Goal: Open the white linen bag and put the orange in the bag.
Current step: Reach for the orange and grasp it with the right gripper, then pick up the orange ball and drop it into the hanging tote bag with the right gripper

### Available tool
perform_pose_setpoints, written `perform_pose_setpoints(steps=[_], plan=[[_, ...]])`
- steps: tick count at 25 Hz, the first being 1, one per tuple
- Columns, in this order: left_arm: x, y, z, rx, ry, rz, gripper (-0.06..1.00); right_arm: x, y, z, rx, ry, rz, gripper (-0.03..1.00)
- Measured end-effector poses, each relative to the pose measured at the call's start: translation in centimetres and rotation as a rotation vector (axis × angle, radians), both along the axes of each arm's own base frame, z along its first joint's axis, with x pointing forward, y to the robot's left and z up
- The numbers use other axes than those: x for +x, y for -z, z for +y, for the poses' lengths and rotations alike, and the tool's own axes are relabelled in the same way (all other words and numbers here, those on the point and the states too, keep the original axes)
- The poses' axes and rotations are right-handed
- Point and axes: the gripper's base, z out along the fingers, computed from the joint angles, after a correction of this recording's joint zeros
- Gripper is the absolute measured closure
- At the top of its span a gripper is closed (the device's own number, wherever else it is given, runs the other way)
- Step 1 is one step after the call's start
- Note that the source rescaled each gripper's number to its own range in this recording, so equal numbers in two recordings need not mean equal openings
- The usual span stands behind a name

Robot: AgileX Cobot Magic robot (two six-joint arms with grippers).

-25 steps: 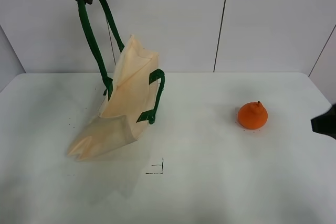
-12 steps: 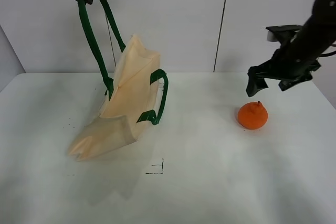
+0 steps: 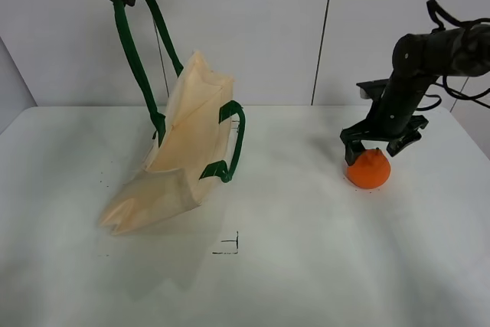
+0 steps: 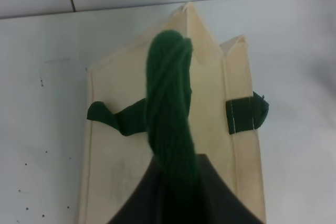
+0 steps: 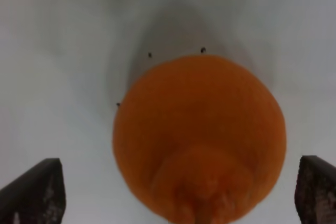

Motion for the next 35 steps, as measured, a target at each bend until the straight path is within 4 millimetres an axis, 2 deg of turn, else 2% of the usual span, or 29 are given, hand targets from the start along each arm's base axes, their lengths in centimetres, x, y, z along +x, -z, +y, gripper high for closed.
perform_pose_setpoints(steps=[5,9,10,12,15,16,20,22,24,28,32,35], plan=[[0.0,0.0,0.0,0.000,0.000,0.000,0.94,0.6,2.3,-0.2,-0.004,0.012,0.010,-0.03],[0.0,0.0,0.0,0.001,0.001,0.000,0.94,0.7,2.7,-0.3,-0.008,0.029,0.001,-0.01],[0.0,0.0,0.0,0.001,0.001,0.000,0.94,0.8,2.7,-0.4,-0.010,0.031,-0.001,0.05],[0.0,0.0,0.0,0.001,0.001,0.000,0.94,0.8,2.7,-0.4,-0.017,0.035,-0.002,0.32],[0.0,0.0,0.0,0.001,0.001,0.000,0.94,0.8,2.6,-0.6,-0.034,0.033,-0.004,0.89],[0.0,0.0,0.0,0.001,0.001,0.000,0.94,0.8,2.4,-0.6,-0.035,0.032,-0.009,0.97],[0.0,0.0,0.0,0.001,0.001,0.000,0.94,1.0,1.4,-0.6,-0.040,0.025,-0.007,0.95],[0.0,0.0,0.0,0.001,0.001,0.000,0.94,1.2,-0.2,-0.5,-0.033,0.030,-0.017,0.95],[0.0,0.0,0.0,0.000,0.001,-0.001,0.94,1.5,-2.8,-0.3,-0.008,0.038,-0.046,0.95],[-0.5,-0.7,0.2,-0.004,0.000,-0.017,0.94,1.8,-10.4,0.9,0.144,0.016,-0.187,0.95],[-1.0,-1.2,0.3,-0.008,0.000,-0.032,0.94,1.3,-17.1,3.6,0.404,-0.059,-0.323,0.95],[-1.0,-1.2,0.3,-0.008,0.000,-0.032,0.94,0.6,-19.9,6.6,0.528,-0.130,-0.377,0.95]])
